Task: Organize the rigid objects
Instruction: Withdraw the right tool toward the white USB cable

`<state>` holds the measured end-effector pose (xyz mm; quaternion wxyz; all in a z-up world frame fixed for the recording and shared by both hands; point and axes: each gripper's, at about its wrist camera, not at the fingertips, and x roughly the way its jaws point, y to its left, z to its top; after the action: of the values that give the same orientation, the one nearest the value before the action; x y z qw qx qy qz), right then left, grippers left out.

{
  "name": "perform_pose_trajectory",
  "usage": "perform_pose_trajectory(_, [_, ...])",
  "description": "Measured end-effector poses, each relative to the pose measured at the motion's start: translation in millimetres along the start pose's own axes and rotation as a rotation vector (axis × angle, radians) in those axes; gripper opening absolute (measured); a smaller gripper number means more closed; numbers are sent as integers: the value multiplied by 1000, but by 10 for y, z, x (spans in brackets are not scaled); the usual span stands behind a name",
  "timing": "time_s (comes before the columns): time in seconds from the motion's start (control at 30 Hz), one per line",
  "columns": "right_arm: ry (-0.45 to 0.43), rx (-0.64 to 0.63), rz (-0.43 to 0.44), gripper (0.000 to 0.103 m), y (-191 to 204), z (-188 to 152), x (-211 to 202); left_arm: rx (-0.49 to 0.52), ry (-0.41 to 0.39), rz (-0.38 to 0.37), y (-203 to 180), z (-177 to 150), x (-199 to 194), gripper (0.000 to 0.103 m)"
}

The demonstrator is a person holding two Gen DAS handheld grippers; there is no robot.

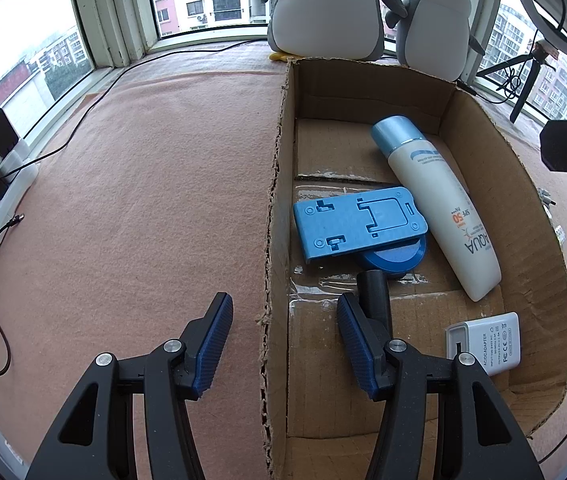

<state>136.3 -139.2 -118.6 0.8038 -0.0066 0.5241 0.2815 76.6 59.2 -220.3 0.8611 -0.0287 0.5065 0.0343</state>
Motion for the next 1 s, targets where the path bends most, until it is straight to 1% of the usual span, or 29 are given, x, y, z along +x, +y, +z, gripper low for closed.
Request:
perform_pose_trajectory(0.2, [-13,13,-16,45,-117,18,-87,1,0,0,4,2,-4,58])
perform_pose_trajectory(0.33, [-22,37,5,45,-258,14,-172,0,0,-1,10,11,-6,58])
perform_pose_trajectory(0.4, [-24,51,2,45,-359,1,-209,-1,1,-1,14,16,-6,58])
perform_pose_trajectory(0.6, [-19,96,-56,45,-764,-84,-341,0,0,0,12,11,-7,58])
perform_pose_trajectory(0.77, [-12,124,-120,45,-1117,-127,-407,1,0,0,8,7,-7,58])
perform_pose_trajectory(0.93, [13,126,-227,45,-1424,-156,-376,1,0,0,11,9,-5,58])
perform_pose_trajectory(1.0, [30,127,-256,45,-1532,-161,-327,1,0,1,8,7,-5,58])
